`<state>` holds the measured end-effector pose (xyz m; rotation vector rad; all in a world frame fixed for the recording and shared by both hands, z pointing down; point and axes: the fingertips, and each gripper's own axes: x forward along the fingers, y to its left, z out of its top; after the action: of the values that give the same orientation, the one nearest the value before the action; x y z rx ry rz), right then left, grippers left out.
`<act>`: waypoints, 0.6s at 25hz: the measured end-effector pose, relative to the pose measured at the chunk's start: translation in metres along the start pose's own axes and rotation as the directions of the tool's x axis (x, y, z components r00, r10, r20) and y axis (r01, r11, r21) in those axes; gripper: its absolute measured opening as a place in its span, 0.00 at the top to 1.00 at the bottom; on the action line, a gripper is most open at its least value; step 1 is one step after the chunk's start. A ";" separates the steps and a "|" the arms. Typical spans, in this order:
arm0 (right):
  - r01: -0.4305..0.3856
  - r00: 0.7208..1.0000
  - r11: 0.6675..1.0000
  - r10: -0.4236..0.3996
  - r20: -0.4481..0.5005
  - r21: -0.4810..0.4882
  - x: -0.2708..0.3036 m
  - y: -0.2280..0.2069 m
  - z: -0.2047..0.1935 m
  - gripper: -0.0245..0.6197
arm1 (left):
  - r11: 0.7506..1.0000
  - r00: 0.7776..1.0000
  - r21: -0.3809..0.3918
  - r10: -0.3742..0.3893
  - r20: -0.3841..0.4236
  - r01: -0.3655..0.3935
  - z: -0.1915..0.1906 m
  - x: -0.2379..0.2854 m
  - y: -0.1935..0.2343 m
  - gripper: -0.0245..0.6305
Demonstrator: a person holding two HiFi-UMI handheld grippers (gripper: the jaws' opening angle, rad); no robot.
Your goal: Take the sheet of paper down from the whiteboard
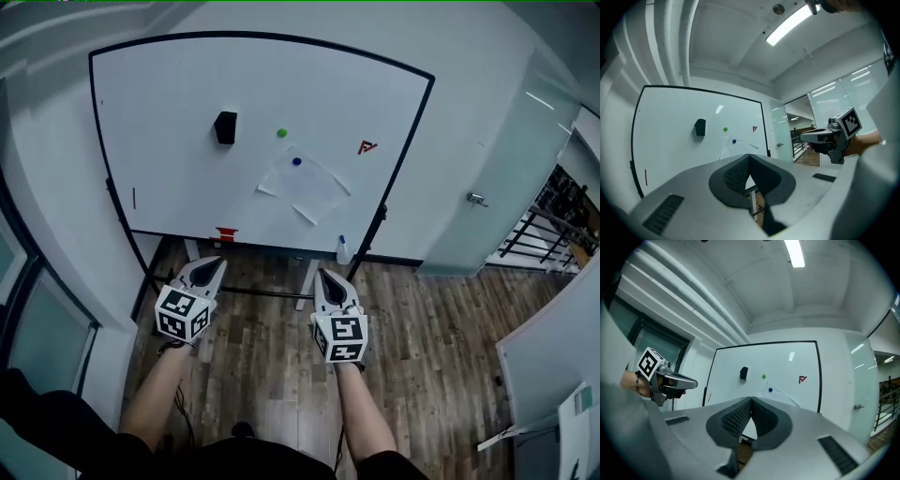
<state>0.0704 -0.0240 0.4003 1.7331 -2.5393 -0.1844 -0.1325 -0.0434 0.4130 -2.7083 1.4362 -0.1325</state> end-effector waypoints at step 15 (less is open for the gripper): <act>0.037 0.999 0.999 -0.037 -0.009 -0.014 0.086 -0.053 -0.021 0.93 | 0.999 0.999 0.006 -0.039 -0.006 0.039 -0.009 0.104 0.044 0.93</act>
<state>0.0902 -0.1245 0.4128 1.7726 -2.4952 -0.1944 -0.1116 -0.1540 0.4221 -2.7336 1.3828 -0.1465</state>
